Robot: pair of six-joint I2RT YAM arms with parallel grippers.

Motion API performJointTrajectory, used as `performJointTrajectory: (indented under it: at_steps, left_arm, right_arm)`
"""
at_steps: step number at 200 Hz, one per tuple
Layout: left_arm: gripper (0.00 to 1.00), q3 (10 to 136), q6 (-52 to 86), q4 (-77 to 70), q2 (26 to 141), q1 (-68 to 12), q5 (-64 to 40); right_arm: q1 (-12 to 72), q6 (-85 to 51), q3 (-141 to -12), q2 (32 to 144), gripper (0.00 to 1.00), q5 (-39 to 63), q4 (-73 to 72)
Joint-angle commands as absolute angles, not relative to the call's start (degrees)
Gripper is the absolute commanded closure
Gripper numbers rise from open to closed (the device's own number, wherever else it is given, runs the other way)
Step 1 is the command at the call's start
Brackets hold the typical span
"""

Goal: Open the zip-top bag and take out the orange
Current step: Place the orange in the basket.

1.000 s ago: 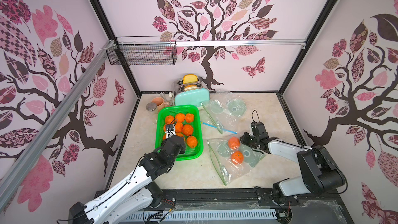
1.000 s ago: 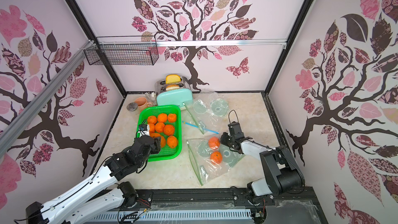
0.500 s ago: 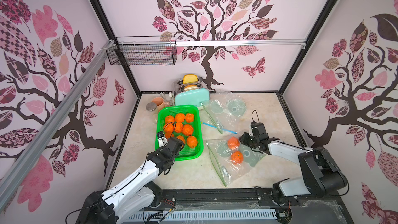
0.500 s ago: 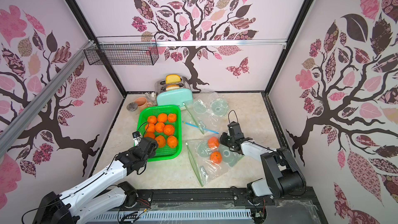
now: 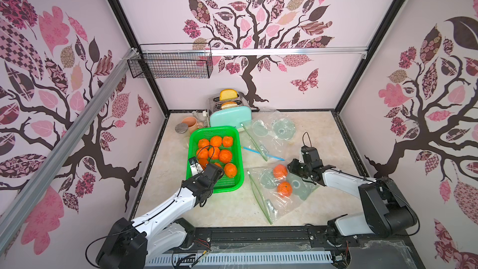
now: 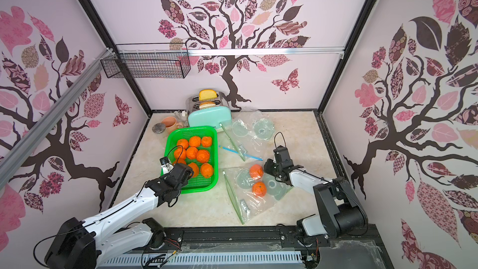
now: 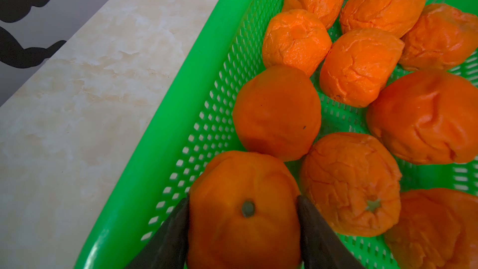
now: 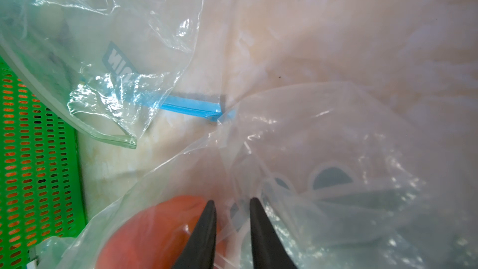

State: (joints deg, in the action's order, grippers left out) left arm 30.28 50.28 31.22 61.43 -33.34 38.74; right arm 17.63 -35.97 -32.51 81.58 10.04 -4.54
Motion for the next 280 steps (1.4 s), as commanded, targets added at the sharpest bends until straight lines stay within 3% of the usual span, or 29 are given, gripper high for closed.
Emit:
performJointTrajectory:
  at_steps: [1,24,40,51,96,124,145,164,179,200,231,266,280]
  left_arm:
    - [0.4,30.7,50.5,32.6,63.2,-33.0,37.9]
    - [0.32,31.7,50.5,33.7,64.4,-33.0,38.2]
    - [0.11,32.0,51.2,34.5,64.8,-33.0,38.6]
    - [0.02,32.3,50.6,34.7,65.2,-33.0,38.0]
    - [0.02,35.0,47.4,36.3,64.7,-33.0,36.1]
    - [0.02,39.5,38.7,38.1,60.8,-33.0,28.3]
    - [0.11,36.6,30.9,29.7,52.8,-34.1,13.9]
    - [0.25,34.5,29.2,22.7,48.2,-38.3,5.2]
    - [0.44,34.7,28.2,20.1,49.2,-43.2,0.0]
    - [0.57,35.2,27.1,16.8,55.1,-50.8,-8.6]
    - [0.72,36.8,23.6,17.0,63.0,-64.8,-1.2]
    - [0.9,37.0,23.9,14.3,71.1,-66.1,-0.2]
    - [0.91,37.6,23.5,13.8,73.4,-66.0,0.7]
  right_arm:
    - [18.1,-35.6,-32.6,80.9,0.73,9.2,-3.7]
    - [18.1,-35.5,-32.6,81.0,0.73,9.2,-3.7]
    - [18.1,-35.5,-32.7,80.9,0.73,9.3,-3.6]
    - [18.1,-35.5,-32.6,80.9,0.73,9.4,-3.5]
    - [18.1,-35.4,-32.6,81.0,0.74,9.1,-3.5]
    - [18.1,-35.5,-32.8,81.3,0.73,9.0,-3.5]
    - [18.1,-35.4,-32.8,81.4,0.73,8.6,-3.4]
    - [18.1,-35.3,-32.8,81.4,0.73,8.1,-3.4]
    - [18.1,-35.2,-32.9,81.4,0.73,7.9,-3.3]
    - [18.1,-35.1,-32.9,81.5,0.73,7.9,-3.3]
    - [18.1,-35.1,-32.9,81.3,0.73,7.7,-3.4]
    - [18.1,-34.8,-33.4,81.5,0.72,8.1,-2.9]
    - [18.1,-34.8,-33.1,81.0,0.72,8.0,-3.0]
